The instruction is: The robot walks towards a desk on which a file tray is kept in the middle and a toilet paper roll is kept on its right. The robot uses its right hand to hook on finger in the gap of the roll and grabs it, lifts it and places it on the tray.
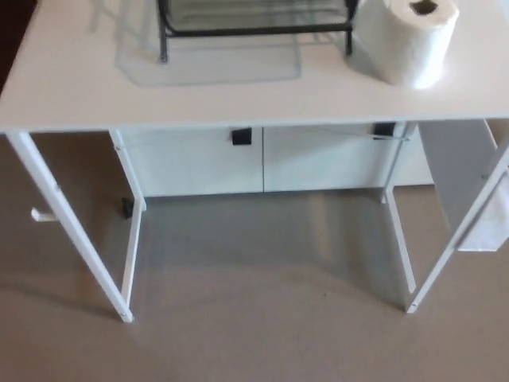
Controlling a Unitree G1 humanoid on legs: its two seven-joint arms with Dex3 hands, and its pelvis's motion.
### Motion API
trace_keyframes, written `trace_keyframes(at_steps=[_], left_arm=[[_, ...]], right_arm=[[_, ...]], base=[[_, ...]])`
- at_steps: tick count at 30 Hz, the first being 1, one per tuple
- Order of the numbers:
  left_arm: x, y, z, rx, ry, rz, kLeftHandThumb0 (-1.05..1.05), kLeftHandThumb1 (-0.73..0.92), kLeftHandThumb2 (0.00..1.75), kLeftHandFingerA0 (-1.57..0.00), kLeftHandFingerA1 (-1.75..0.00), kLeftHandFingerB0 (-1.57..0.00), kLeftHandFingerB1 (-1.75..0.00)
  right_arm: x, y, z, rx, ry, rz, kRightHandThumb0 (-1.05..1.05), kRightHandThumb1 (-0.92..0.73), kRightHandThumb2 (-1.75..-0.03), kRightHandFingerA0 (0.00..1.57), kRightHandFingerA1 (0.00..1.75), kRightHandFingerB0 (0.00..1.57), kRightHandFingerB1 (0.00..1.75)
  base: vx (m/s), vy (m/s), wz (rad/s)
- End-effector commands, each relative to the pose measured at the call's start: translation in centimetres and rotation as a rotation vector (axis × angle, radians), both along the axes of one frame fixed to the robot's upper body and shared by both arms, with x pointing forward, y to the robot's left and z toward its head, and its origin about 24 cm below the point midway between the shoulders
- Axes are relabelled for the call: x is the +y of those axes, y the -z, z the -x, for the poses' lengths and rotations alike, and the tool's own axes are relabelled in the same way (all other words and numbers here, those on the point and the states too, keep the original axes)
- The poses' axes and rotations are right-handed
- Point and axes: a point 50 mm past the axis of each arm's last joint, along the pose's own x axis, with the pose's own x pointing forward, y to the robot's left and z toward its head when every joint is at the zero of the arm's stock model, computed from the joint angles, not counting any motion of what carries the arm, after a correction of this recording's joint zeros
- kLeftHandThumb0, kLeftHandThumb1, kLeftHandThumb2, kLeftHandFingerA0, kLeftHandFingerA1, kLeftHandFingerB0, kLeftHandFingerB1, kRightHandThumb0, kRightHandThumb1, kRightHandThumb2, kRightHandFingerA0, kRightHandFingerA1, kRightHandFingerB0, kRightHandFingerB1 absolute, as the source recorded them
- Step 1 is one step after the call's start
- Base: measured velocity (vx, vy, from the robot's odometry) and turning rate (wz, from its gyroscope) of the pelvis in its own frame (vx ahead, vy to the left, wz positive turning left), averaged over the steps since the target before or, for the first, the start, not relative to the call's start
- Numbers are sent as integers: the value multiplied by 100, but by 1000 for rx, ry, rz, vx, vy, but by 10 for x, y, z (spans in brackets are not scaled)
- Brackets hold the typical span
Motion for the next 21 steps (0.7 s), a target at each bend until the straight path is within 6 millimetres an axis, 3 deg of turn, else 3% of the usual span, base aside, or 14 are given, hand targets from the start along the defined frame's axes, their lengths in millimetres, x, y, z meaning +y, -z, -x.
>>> trace_keyframes(at_steps=[1, 8, 17, 18, 19, 21], left_arm=[[7, -7, -6, -31, 2, -26, -67, 80, 64, -40, -41, -27, -34], [10, -8, -7, -29, 5, -32, -70, 79, 64, -41, -43, -27, -35], [11, -8, -7, -29, -26, -26, -70, 77, 63, -43, -43, -30, -36], [12, -8, -6, -16, -6, -38, -75, 69, 83, -38, -49, -29, -45], [12, -7, -6, -9, -18, -39, -73, 77, 63, -45, -45, -31, -38], [13, -9, -10, -20, -22, -32, -72, 78, 63, -43, -44, -30, -37]], right_arm=[[-3, -1, 1, 6, 16, 11, -61, -62, -104, 34, 61, 40, 57], [-1, 1, 2, 3, 19, 5, -61, -62, -104, 34, 61, 40, 57], [0, 3, 5, 9, 24, 2, -61, -62, -104, 34, 61, 40, 57], [0, 3, 5, 9, 24, 2, -61, -62, -104, 34, 61, 40, 57], [0, 3, 5, 9, 24, 2, -61, -62, -104, 34, 61, 40, 57], [1, 4, 5, 6, 25, -2, -61, -62, -104, 34, 61, 40, 57]], base=[[73, -145, 0], [64, -10, -8], [118, 141, -3], [130, 45, 5], [136, 29, 6], [138, -17, 9]])
